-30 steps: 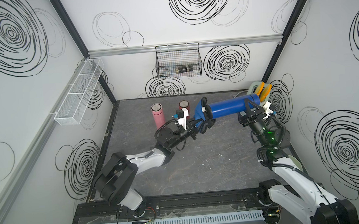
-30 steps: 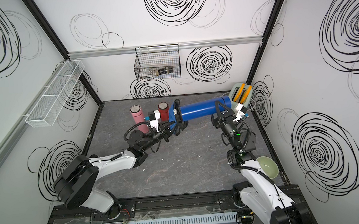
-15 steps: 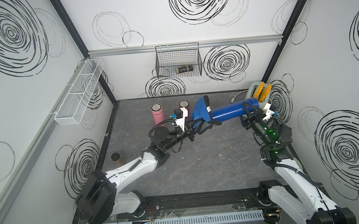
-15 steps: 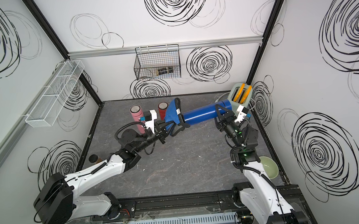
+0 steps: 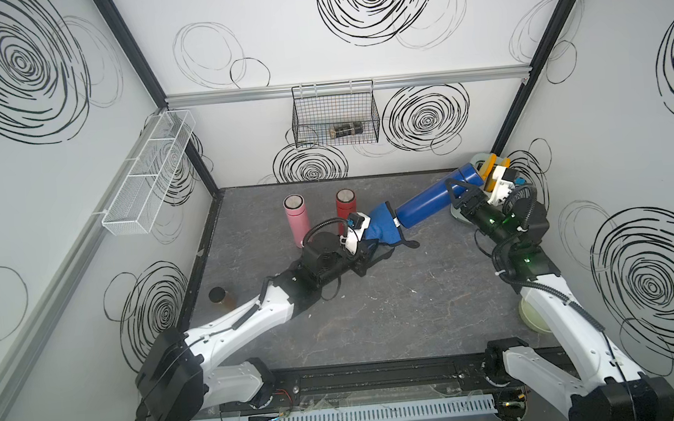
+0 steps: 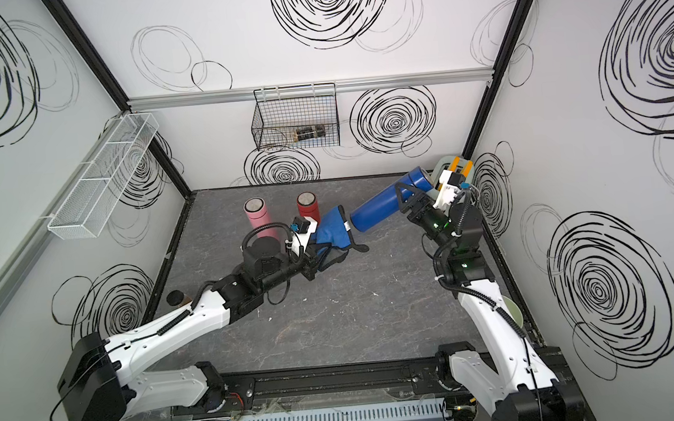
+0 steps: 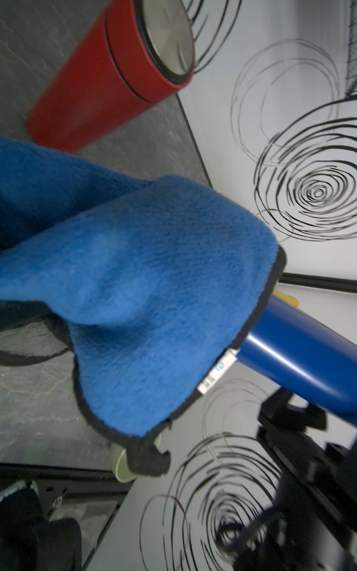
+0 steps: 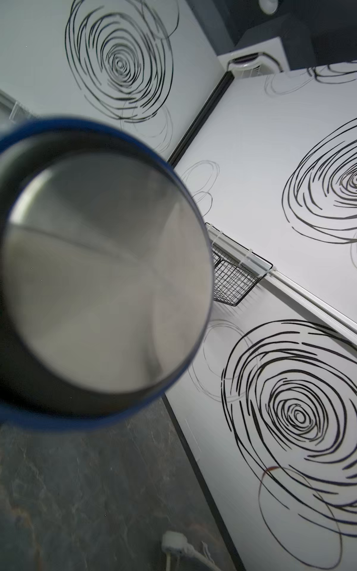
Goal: Wipe the surface of the thermos
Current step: Wipe the dirt from the surface of the thermos, then place the thermos at the center of the board, then place the cleaning item at the center of the board.
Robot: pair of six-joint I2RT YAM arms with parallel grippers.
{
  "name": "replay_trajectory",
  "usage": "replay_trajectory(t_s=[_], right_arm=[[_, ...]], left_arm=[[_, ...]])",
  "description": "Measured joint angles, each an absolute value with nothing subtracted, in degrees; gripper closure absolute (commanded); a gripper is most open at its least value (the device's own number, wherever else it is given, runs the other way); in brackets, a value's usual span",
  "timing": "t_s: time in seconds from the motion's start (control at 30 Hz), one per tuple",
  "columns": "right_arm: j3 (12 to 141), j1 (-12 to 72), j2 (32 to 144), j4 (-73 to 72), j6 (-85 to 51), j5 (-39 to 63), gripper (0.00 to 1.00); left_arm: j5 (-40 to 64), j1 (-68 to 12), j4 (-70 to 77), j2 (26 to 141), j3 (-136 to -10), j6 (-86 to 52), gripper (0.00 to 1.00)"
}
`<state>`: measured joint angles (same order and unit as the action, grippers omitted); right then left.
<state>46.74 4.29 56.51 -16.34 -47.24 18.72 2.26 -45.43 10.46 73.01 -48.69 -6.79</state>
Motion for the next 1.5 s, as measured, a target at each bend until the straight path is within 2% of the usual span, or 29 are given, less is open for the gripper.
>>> replay_trajectory(t_s=[0.13,0.5,0.77,0.83,0.87,1.0,1.47,1.5], right_arm=[[49.7,4.9,61.0,-13.8,-38.3,16.7,1.0],[53.4,10.8,72.1,-13.2,-18.3,10.4,1.0],[52.2,13.0,78.0,-15.3,-11.4,7.8,1.0],[51.8,13.2,78.8,-16.0,-10.6,7.4,1.0],[51.7,13.2,79.2,-16.2,-10.3,7.2,1.0],[51.7,13.6,80.5,-17.4,-9.5,6.5,1.0],[51.7,16.0,87.7,-20.1,-7.3,3.8,1.0],[51.7,16.2,88.2,-20.2,-7.2,3.5,0.98]], left_arm=[[-2.7,-46.7,5.6,76.6,-49.8,-4.6,0.88],[-6.9,-48.1,2.8,84.7,-50.1,-0.8,0.67],[-7.7,-50.0,3.0,88.7,-49.9,1.3,0.57],[-7.9,-50.3,3.1,89.5,-49.5,1.7,0.52],[-7.9,-50.5,3.1,89.9,-49.1,1.8,0.48],[-8.1,-50.5,3.1,90.1,-47.6,2.2,0.04],[-9.8,-52.2,-0.7,87.0,-45.0,0.6,0.04],[-9.5,-52.6,-1.2,86.1,-44.4,0.5,0.04]])
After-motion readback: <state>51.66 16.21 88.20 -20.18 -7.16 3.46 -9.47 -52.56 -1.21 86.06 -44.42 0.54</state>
